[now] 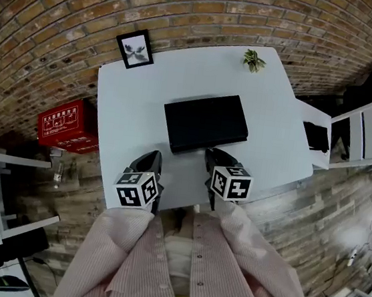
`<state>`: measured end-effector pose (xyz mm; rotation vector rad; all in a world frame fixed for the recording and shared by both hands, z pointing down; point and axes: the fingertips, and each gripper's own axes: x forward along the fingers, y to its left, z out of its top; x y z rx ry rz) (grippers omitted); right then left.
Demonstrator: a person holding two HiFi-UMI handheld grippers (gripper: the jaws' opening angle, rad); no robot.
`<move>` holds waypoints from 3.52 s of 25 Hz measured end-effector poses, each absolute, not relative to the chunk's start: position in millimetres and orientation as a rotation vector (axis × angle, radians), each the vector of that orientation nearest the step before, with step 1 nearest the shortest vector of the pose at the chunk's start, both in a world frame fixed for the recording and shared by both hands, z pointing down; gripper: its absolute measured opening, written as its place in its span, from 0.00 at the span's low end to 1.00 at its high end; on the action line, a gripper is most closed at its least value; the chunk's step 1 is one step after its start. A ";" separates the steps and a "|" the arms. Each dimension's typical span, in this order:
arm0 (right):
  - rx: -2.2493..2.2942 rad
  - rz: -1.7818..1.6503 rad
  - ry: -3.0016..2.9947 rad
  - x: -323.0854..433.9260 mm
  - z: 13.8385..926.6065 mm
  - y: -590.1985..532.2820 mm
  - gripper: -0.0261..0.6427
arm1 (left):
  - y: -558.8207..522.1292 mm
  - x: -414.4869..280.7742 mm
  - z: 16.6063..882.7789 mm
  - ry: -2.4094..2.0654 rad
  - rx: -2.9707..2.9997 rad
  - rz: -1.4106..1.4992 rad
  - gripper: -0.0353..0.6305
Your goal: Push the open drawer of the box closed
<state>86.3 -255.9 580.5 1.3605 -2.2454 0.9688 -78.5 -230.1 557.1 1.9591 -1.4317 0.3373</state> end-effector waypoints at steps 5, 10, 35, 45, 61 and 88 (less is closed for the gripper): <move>1.367 0.969 -2.247 85.5 580.5 -259.9 0.16 | -232.7 -80.1 555.6 -1.433 1.964 0.340 0.04; 1.368 0.971 -2.248 84.2 580.6 -262.7 0.16 | -234.3 -81.3 555.0 -1.437 1.966 0.342 0.05; 1.355 0.961 -2.268 82.8 580.6 -267.0 0.16 | -238.0 -81.3 553.6 -1.447 1.969 0.348 0.04; 1.359 0.759 -2.348 82.2 573.0 -263.4 0.16 | -232.5 -82.0 552.7 -1.452 1.977 0.359 0.04; 1.427 0.601 -2.495 96.8 531.7 -250.8 0.05 | -224.9 -73.5 507.2 -1.477 2.228 0.236 0.04; 1.419 0.337 -2.814 120.0 409.8 -224.0 0.05 | -208.5 -79.4 407.6 -1.597 2.496 0.159 0.05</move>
